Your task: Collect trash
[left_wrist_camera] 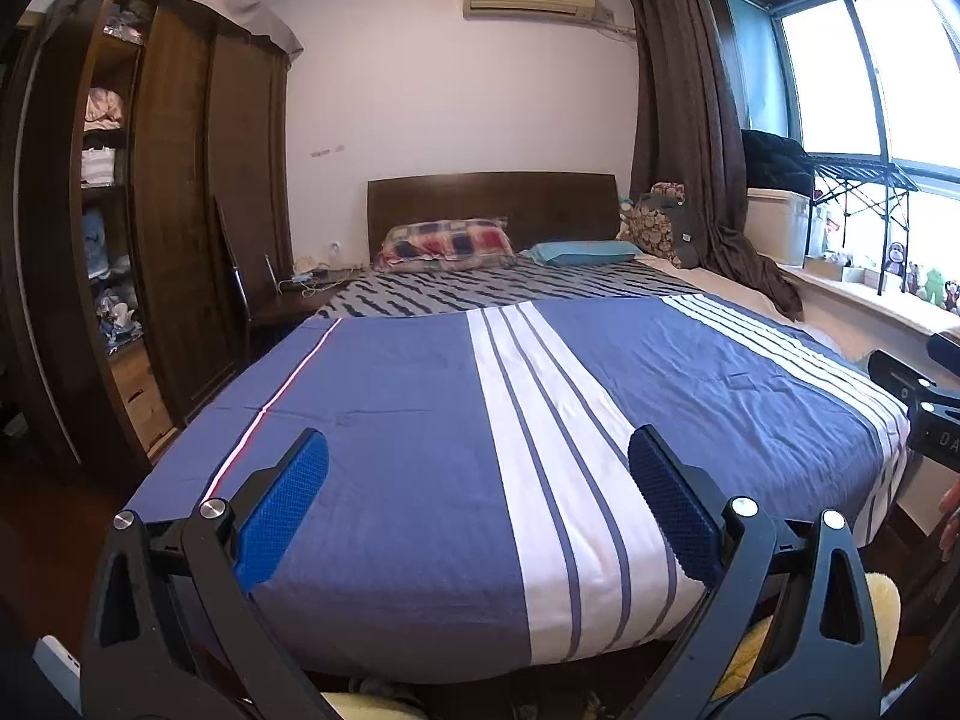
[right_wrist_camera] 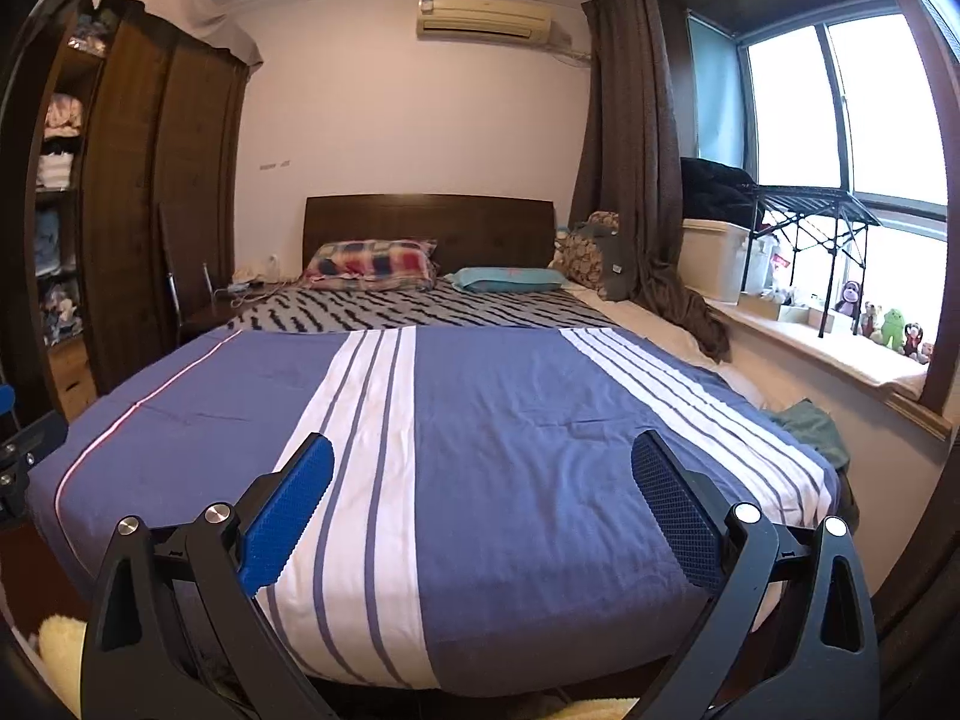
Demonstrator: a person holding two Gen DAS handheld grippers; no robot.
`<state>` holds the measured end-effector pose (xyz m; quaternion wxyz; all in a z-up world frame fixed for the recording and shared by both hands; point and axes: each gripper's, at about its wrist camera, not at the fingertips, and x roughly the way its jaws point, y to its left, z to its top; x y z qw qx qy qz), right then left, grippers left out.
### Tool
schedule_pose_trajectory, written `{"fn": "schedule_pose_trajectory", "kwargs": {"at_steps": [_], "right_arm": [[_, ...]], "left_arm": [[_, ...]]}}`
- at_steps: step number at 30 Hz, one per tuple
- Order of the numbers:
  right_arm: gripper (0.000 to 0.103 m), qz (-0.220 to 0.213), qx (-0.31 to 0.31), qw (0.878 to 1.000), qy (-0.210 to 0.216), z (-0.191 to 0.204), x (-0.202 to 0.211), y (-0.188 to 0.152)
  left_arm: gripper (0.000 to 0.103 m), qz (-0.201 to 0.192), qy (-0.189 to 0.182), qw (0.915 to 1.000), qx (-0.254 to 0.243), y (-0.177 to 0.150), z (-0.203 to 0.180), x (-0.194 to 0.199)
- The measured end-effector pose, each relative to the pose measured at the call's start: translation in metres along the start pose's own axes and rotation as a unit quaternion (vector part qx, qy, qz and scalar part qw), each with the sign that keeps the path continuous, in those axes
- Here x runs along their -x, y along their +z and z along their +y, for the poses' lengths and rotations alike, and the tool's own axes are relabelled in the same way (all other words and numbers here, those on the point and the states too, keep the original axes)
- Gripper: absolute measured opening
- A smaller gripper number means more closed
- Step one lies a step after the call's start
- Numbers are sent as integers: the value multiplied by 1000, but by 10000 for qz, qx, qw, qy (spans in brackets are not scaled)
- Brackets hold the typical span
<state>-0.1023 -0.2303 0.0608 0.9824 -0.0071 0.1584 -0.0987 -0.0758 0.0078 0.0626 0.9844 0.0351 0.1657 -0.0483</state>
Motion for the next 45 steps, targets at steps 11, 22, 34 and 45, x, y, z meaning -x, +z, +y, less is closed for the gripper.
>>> {"fn": "schedule_pose_trajectory", "kwargs": {"at_steps": [11, 22, 34, 45], "right_arm": [[100, 46, -23, 10000, 33, 3, 0, 0], [100, -28, -49, 10000, 31, 2, 3, 1], [100, -55, -42, 10000, 47, 3, 3, 2], [100, -48, -46, 10000, 63, 1, 2, 2]], "left_arm": [[95, 32, 48, 10000, -16, -3, 4, -3], [95, 2, 40, 10000, -18, -4, 5, -2], [95, -51, 65, 9999, 69, 0, 10, 1], [95, -50, 37, 10000, 51, 1, 10, 1]]}}
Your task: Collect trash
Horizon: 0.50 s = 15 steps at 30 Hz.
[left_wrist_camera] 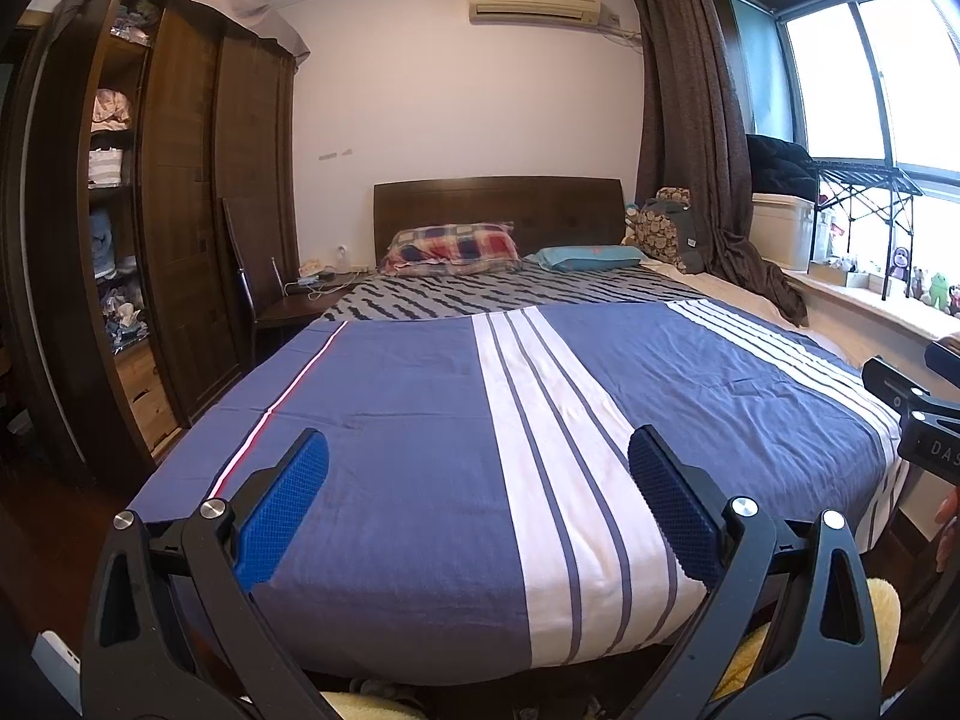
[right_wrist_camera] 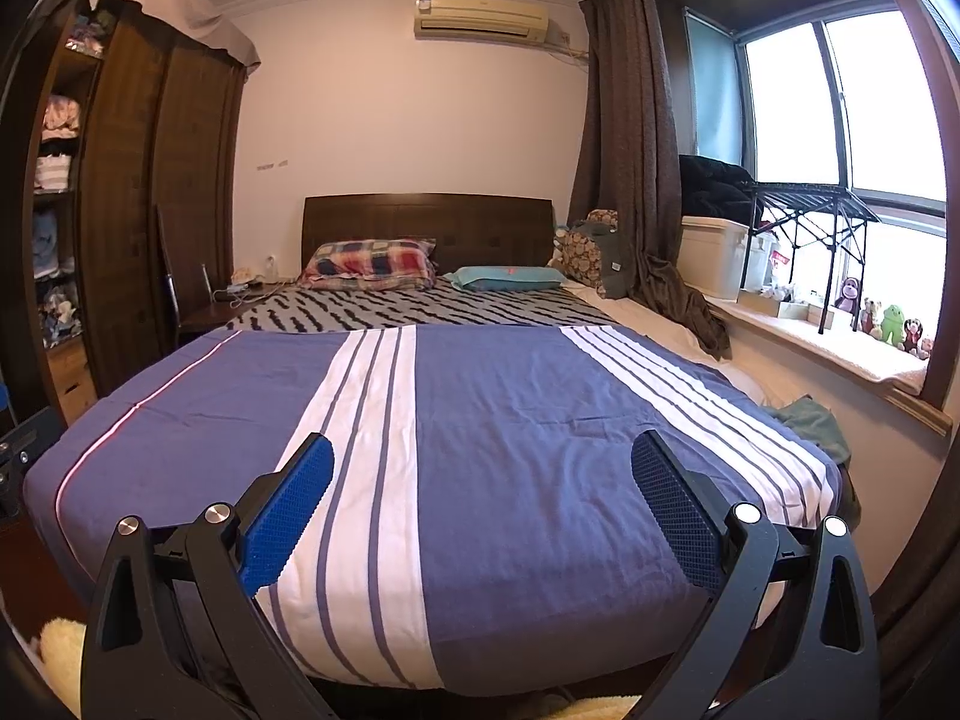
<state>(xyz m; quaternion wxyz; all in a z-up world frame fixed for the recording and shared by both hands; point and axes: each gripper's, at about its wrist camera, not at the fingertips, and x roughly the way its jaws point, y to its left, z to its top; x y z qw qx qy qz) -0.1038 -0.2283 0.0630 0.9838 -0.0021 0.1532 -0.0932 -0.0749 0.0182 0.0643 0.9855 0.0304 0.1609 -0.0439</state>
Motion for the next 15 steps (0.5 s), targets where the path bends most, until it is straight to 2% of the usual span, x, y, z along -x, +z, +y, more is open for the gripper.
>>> {"fn": "schedule_pose_trajectory", "kwargs": {"at_steps": [15], "right_arm": [[100, -21, -31, 10000, 20, 2, 0, -1]], "left_arm": [[95, -35, -5, 10000, 82, -2, 0, 2]]}}
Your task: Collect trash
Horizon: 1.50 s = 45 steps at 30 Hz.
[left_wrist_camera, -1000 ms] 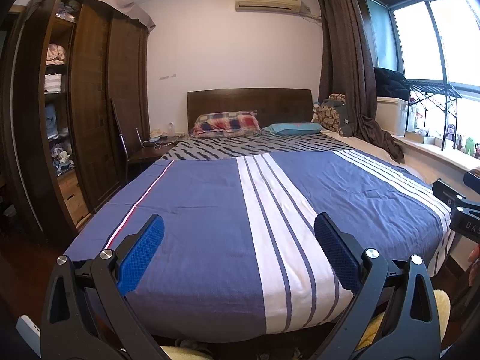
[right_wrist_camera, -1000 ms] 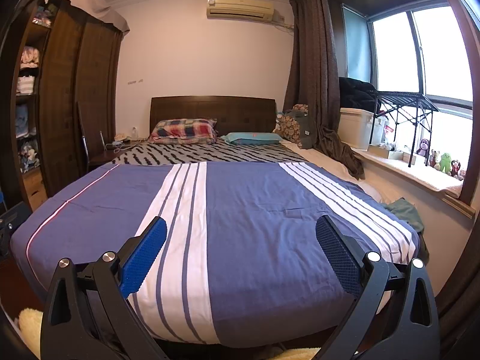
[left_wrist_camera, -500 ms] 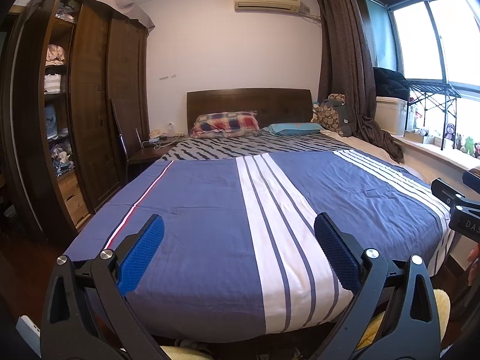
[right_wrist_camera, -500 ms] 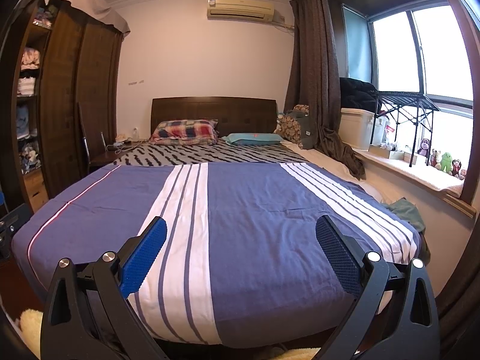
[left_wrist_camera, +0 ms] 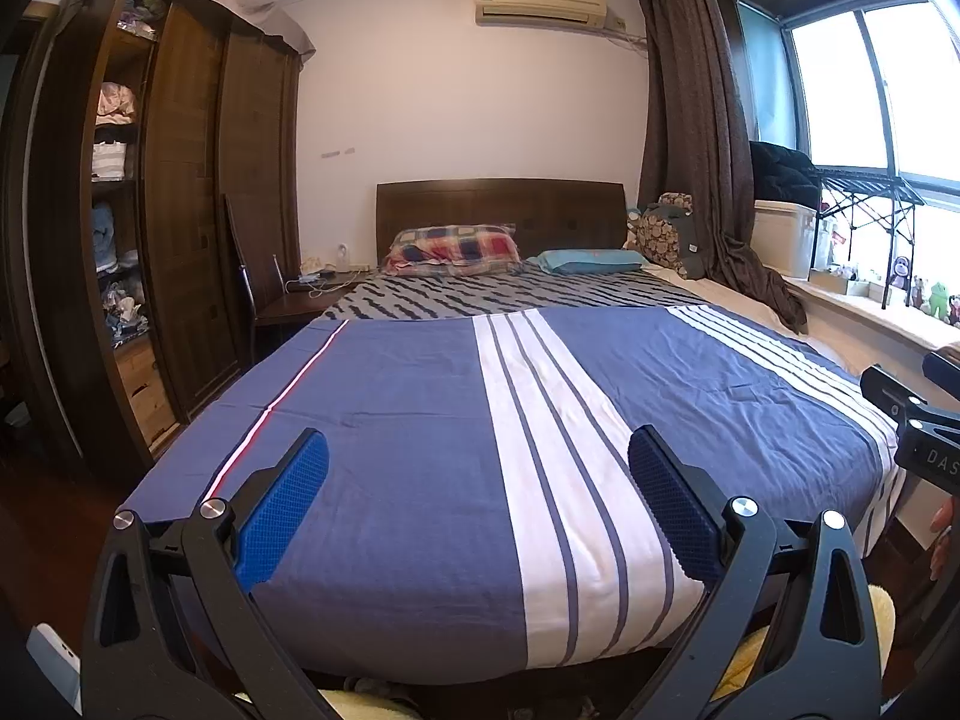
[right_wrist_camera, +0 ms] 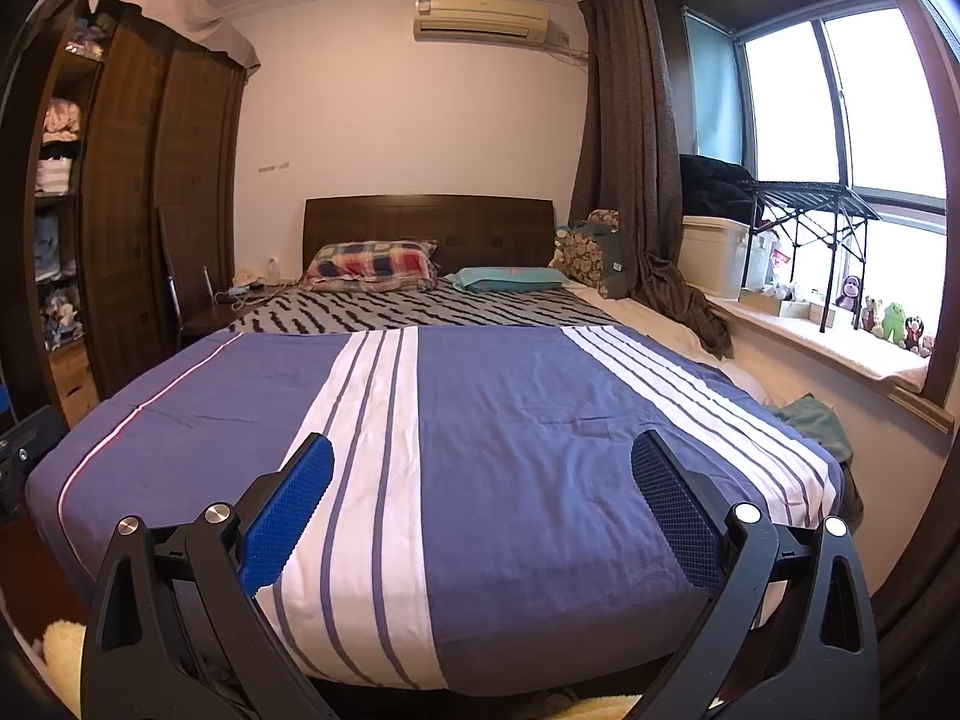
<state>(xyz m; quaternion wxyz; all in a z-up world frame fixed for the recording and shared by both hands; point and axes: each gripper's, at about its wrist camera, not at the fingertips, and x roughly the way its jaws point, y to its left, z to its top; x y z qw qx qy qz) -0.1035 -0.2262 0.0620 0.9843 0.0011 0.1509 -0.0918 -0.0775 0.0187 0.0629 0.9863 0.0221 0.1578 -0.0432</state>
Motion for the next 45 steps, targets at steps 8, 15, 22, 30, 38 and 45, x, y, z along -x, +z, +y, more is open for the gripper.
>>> {"fn": "schedule_pose_trajectory", "kwargs": {"at_steps": [8, 15, 22, 30, 38, 45], "right_arm": [[100, 9, 4, 10000, 14, 2, 0, 0], [100, 5, -8, 10000, 6, 3, 0, 1], [100, 5, -9, 10000, 2, 3, 0, 1], [100, 4, -7, 10000, 3, 3, 0, 1], [100, 1, -5, 10000, 2, 3, 1, 2], [100, 15, -8, 10000, 0, 4, 1, 2]], "left_arm": [[95, 11, 4, 10000, -3, 0, 0, 0], [95, 7, 31, 10000, 8, 1, -2, 2], [95, 0, 42, 10000, -4, 1, -3, 3], [95, -8, 72, 10000, 1, 1, -3, 4], [95, -1, 73, 10000, -9, 1, -4, 4], [95, 3, 74, 10000, -18, 3, -3, 4]]}}
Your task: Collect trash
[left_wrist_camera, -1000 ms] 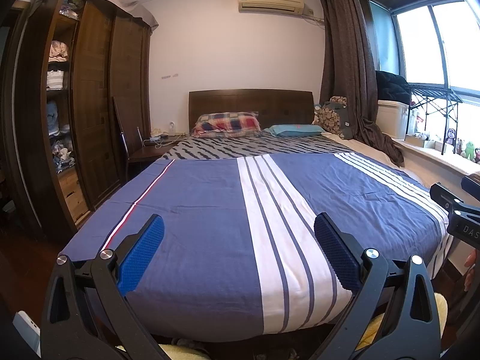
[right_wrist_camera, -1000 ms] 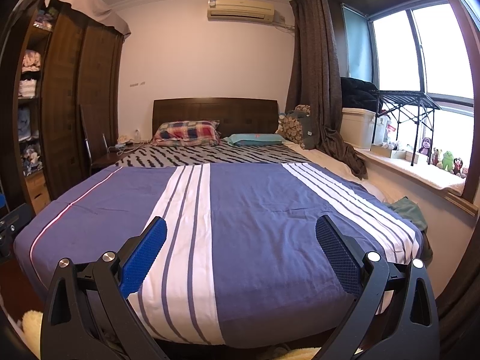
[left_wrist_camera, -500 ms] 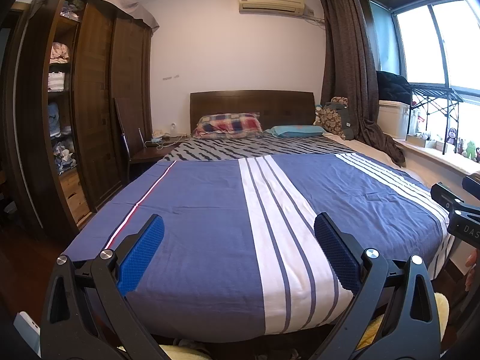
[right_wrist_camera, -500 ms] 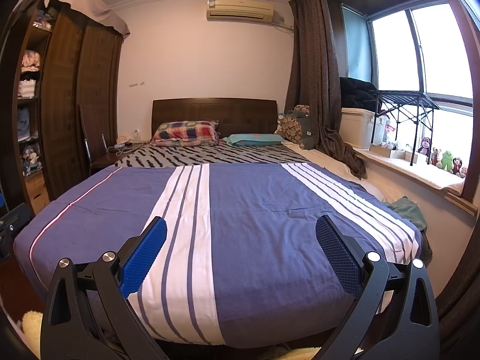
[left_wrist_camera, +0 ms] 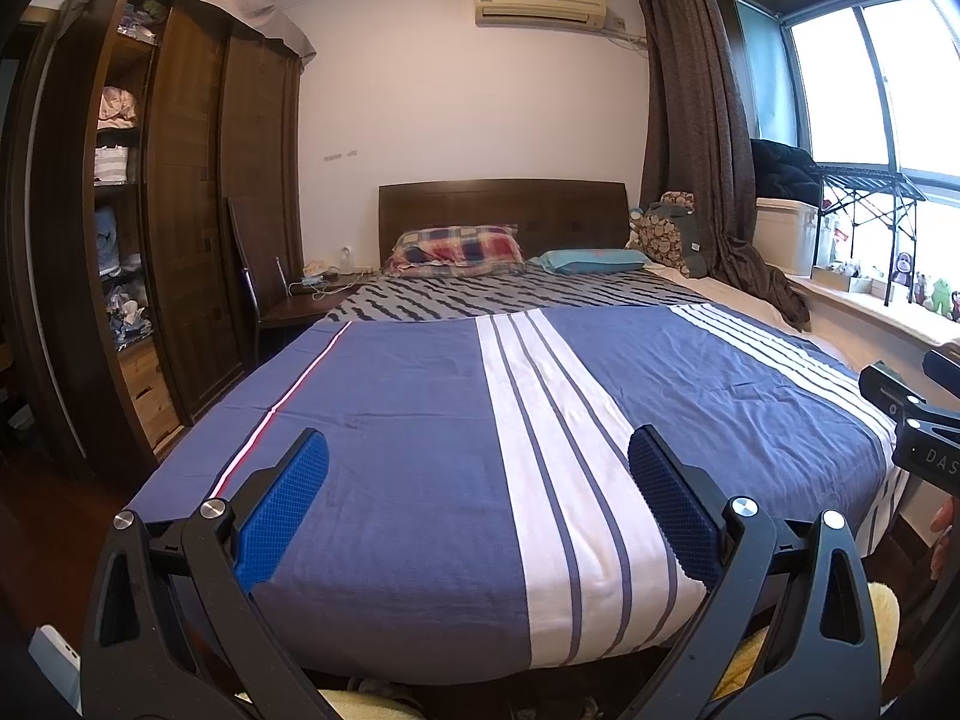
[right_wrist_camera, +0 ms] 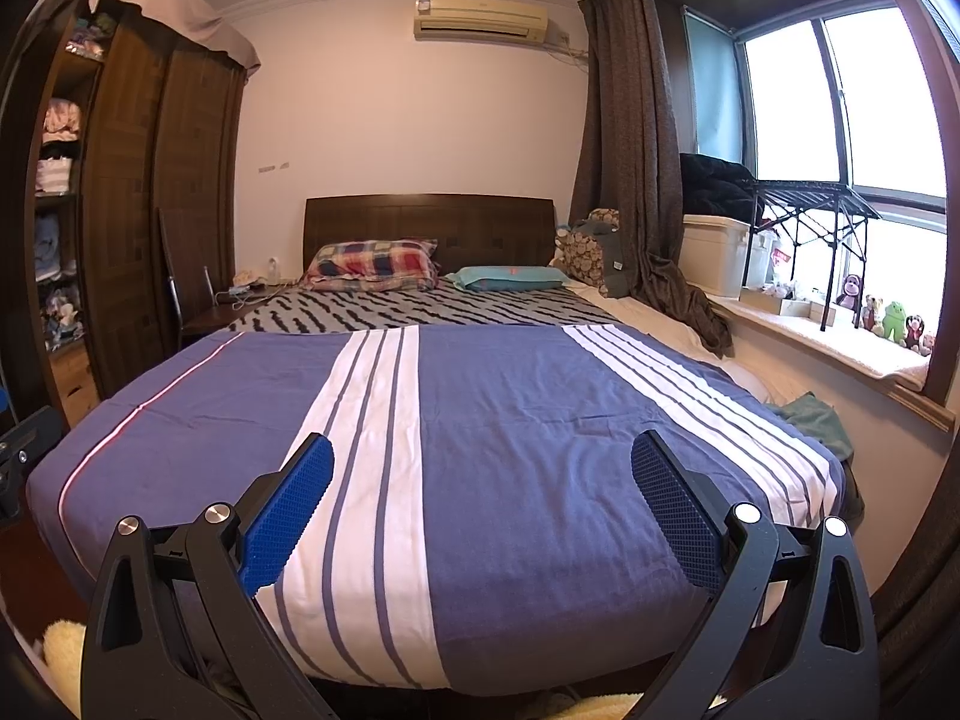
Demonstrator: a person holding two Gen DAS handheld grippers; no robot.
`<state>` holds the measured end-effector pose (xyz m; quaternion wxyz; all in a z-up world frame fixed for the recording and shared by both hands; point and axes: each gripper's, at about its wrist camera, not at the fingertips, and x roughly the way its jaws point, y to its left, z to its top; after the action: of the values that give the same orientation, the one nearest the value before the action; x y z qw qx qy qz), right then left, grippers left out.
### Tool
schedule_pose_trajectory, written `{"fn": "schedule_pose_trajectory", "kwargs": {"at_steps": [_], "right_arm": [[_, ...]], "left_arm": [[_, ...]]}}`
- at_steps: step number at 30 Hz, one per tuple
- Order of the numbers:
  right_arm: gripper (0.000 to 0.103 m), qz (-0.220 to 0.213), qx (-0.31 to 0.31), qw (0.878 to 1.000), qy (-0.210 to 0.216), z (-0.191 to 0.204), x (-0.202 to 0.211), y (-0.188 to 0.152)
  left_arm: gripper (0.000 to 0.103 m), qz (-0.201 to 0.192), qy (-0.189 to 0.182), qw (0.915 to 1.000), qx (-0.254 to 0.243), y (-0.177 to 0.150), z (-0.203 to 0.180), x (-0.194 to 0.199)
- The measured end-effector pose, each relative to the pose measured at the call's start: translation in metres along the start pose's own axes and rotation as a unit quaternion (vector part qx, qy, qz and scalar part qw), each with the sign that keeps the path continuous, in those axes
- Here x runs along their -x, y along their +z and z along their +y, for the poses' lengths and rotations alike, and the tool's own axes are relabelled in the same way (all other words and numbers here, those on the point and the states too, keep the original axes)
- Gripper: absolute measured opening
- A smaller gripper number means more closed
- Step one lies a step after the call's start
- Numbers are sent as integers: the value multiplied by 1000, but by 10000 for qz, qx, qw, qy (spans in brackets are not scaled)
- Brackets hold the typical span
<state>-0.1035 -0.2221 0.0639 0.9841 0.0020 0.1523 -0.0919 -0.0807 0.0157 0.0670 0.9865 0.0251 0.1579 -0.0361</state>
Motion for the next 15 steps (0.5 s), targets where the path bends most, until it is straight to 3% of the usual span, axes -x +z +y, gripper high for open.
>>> {"fn": "schedule_pose_trajectory", "kwargs": {"at_steps": [15], "right_arm": [[100, 16, 16, 10000, -3, 1, 0, 0]], "left_arm": [[95, 1, 12, 10000, -10, 0, 2, 0]]}}
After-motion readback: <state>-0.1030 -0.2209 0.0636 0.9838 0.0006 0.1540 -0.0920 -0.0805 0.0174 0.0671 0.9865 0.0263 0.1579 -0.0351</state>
